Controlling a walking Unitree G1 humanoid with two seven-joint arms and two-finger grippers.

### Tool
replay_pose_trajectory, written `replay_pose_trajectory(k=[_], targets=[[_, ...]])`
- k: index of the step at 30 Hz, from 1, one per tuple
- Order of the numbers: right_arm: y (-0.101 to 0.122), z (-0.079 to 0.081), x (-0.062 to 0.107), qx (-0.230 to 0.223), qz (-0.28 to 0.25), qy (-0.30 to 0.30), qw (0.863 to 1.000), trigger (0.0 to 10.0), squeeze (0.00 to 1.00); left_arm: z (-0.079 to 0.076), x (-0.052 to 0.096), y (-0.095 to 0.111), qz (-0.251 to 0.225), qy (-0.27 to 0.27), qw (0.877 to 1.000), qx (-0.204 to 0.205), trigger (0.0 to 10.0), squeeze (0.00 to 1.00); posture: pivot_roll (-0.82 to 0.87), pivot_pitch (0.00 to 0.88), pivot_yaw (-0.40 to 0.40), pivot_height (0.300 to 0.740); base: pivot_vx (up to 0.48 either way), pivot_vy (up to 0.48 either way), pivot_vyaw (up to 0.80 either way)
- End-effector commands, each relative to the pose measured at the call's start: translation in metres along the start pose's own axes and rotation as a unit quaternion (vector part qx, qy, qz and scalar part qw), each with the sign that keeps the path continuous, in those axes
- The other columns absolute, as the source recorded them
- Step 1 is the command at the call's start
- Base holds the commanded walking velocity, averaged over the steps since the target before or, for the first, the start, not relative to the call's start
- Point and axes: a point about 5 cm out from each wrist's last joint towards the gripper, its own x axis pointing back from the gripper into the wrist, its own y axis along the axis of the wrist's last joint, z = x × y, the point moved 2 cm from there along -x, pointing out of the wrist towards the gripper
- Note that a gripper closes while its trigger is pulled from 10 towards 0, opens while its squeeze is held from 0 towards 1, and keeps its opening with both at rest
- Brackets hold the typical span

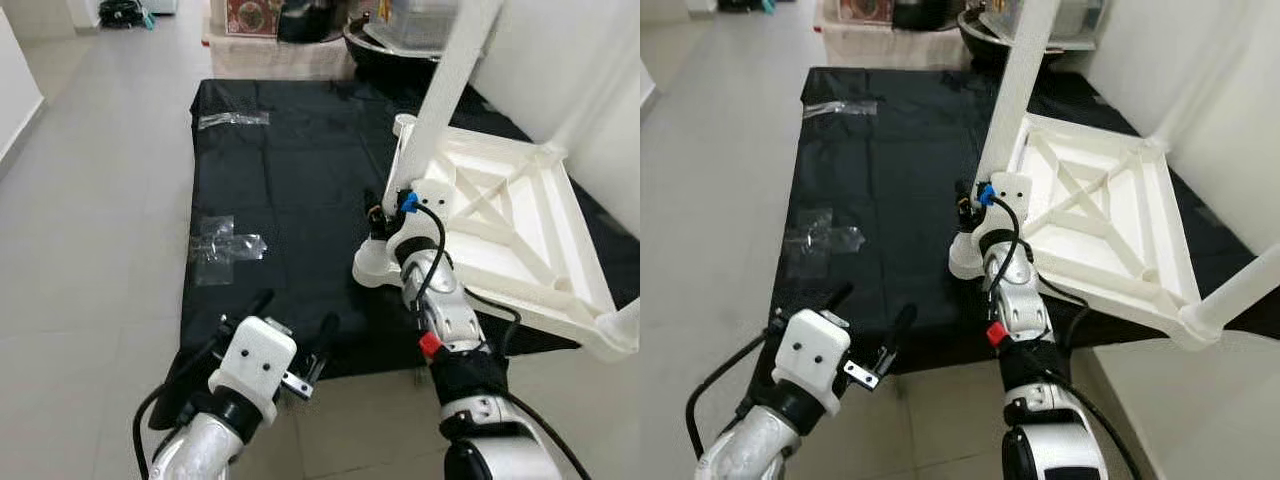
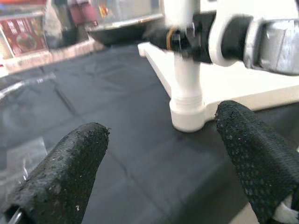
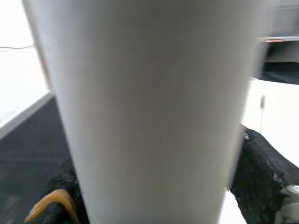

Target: Building children table

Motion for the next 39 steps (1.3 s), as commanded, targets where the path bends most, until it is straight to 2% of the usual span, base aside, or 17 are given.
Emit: replay_pose_trajectory(k=[1, 5, 6, 7, 10, 15, 18, 19, 26, 28, 29, 31, 32, 34, 35, 37, 39], targets=[[-0.004, 0.008, 0.004, -0.028, 0.019, 0.135, 0.99, 10.0, 0.0, -0.001, -0.001, 0.002, 0.0, 0.003, 1.0, 0.002, 10.0, 0.0, 0.09, 0.092, -0.098, 0.74, 0.0, 0.0, 0.0], [-0.007, 0.013, 0.011, -0.035, 0.047, 0.229, 0.972, 10.0, 0.0, 0.0, -0.002, 0.003, -0.003, 0.005, 1.0, 0.002, 10.0, 0.0, 0.1, 0.084, -0.098, 0.74, 0.0, 0.0, 0.0], [-0.008, 0.016, 0.014, -0.04, 0.067, 0.287, 0.955, 10.0, 0.0, 0.0, -0.003, 0.005, -0.005, 0.005, 1.0, 0.002, 10.0, 0.0, 0.1, 0.079, -0.101, 0.74, 0.0, 0.0, 0.0], [-0.008, 0.016, 0.014, -0.04, 0.067, 0.287, 0.955, 10.0, 0.0, 0.0, -0.003, 0.005, -0.005, 0.005, 1.0, 0.002, 10.0, 0.0, 0.1, 0.079, -0.101, 0.74, 0.0, 0.0, 0.0], [-0.011, 0.021, 0.018, -0.046, 0.108, 0.387, 0.915, 10.0, 0.0, -0.001, -0.003, 0.007, -0.007, 0.005, 1.0, 0.003, 10.0, 0.0, 0.11, 0.075, -0.103, 0.74, 0.0, 0.0, 0.0], [-0.01, 0.029, 0.012, -0.038, 0.11, 0.414, 0.903, 10.0, 0.0, -0.003, -0.003, 0.006, -0.001, 0.006, 1.0, 0.003, 10.0, 0.0, 0.11, 0.072, -0.109, 0.74, 0.0, 0.0, 0.0], [-0.005, 0.033, 0.002, -0.05, 0.092, 0.392, 0.914, 10.0, 0.0, -0.003, -0.002, 0.005, 0.001, 0.007, 1.0, 0.002, 10.0, 0.0, 0.11, 0.072, -0.109, 0.74, 0.0, 0.0, 0.0], [-0.002, 0.035, -0.002, -0.05, 0.079, 0.377, 0.922, 0.0, 0.0, -0.002, -0.002, 0.005, 0.002, 0.007, 1.0, 0.002, 10.0, 0.0, 0.11, 0.071, -0.108, 0.74, 0.0, 0.0, 0.0], [0.0, 0.029, -0.008, -0.03, 0.044, 0.318, 0.947, 0.0, 0.0, -0.003, -0.004, 0.006, 0.001, 0.008, 1.0, 0.002, 10.0, 0.0, 0.11, 0.074, -0.107, 0.74, 0.0, 0.0, 0.0], [-0.005, 0.014, -0.011, -0.013, 0.042, 0.216, 0.975, 0.0, 0.0, -0.003, -0.003, 0.005, 0.003, 0.007, 1.0, 0.003, 10.0, 0.0, 0.11, 0.083, -0.111, 0.74, 0.0, 0.0, 0.0], [-0.005, 0.014, -0.011, -0.013, 0.042, 0.216, 0.975, 0.0, 0.0, -0.003, -0.003, 0.005, 0.003, 0.007, 1.0, 0.003, 10.0, 0.0, 0.11, 0.083, -0.111, 0.74, 0.0, 0.0, 0.0], [-0.01, 0.0, -0.011, 0.035, 0.041, 0.11, 0.992, 0.0, 0.0, -0.003, -0.003, 0.004, 0.005, 0.009, 1.0, 0.004, 10.0, 0.0, 0.1, 0.086, -0.107, 0.74, 0.0, 0.0, 0.0], [-0.01, 0.0, -0.011, 0.035, 0.041, 0.11, 0.992, 0.0, 0.0, -0.003, -0.003, 0.004, 0.005, 0.009, 1.0, 0.004, 10.0, 0.0, 0.1, 0.086, -0.107, 0.74, 0.0, 0.0, 0.0], [-0.009, -0.016, -0.006, 0.064, 0.034, -0.042, 0.996, 0.0, 0.0, -0.002, -0.003, 0.004, 0.005, 0.009, 1.0, 0.003, 10.0, 0.0, 0.1, 0.09, -0.107, 0.74, 0.0, 0.0, 0.0], [-0.009, -0.016, -0.006, 0.064, 0.034, -0.042, 0.996, 0.0, 0.0, -0.002, -0.003, 0.004, 0.005, 0.009, 1.0, 0.003, 10.0, 0.0, 0.1, 0.09, -0.107, 0.74, 0.0, 0.0, 0.0], [-0.003, -0.021, 0.012, 0.041, 0.023, -0.174, 0.984, 0.0, 0.0, -0.002, -0.004, 0.004, 0.005, 0.009, 1.0, 0.002, 10.0, 0.0, 0.1, 0.093, -0.11, 0.74, 0.0, 0.0, 0.0], [-0.003, -0.016, 0.018, 0.028, 0.026, -0.199, 0.979, 0.0, 0.0, -0.002, -0.004, 0.004, 0.006, 0.009, 1.0, 0.001, 10.0, 0.0, 0.1, 0.095, -0.108, 0.74, 0.0, 0.0, 0.0]])
